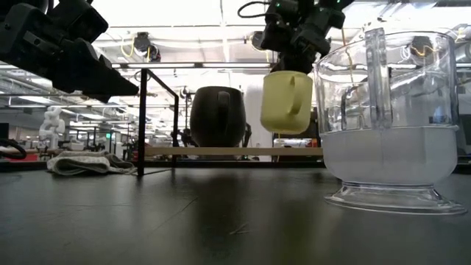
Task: Stack small to large cups/mugs on shelf
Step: Put the yellow mug on the shelf
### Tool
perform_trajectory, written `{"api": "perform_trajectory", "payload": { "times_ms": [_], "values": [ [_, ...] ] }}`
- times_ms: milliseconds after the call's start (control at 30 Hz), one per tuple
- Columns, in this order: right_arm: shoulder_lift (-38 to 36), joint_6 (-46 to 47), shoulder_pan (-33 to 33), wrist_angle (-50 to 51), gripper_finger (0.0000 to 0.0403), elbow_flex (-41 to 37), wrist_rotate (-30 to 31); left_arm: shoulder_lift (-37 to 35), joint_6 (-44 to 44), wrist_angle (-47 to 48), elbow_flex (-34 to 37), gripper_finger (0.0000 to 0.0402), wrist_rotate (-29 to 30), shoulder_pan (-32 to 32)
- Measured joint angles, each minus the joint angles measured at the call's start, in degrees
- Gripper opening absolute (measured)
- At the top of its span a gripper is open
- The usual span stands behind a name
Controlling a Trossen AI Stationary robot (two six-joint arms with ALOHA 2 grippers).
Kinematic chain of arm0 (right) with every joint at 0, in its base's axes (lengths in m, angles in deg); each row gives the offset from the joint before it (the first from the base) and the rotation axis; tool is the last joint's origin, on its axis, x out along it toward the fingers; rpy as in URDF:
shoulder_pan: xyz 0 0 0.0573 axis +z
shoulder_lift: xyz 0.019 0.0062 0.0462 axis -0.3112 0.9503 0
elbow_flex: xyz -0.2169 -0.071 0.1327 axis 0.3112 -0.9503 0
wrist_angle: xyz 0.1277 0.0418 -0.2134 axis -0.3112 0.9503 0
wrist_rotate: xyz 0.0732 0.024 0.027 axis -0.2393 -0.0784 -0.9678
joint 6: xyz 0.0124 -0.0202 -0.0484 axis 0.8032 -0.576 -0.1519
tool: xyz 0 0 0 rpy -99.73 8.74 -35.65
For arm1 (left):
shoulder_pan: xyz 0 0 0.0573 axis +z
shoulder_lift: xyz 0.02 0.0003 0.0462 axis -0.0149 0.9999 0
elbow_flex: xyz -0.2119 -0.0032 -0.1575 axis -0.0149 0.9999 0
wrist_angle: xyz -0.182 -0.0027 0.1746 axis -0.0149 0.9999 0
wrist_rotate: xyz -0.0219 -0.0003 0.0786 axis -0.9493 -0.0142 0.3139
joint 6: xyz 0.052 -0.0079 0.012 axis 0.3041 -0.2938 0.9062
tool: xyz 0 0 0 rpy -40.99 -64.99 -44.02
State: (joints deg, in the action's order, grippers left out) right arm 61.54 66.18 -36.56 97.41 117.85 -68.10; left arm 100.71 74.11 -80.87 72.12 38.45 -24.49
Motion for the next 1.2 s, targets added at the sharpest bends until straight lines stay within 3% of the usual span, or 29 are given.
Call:
{"api": "perform_trajectory", "payload": {
  "times_ms": [500,1200],
  "values": [
    [2.9,-0.5,-3.4,0.0,0.0002,0.0,0.1,0.0,0.1,0.0,0.0,0.0040,0.0,0.0],
    [4.7,1.0,-3.3,-0.2,0.0002,0.1,-0.1,0.0,-0.2,0.4,0.0,0.0040,0.0,0.0]
  ]
}}
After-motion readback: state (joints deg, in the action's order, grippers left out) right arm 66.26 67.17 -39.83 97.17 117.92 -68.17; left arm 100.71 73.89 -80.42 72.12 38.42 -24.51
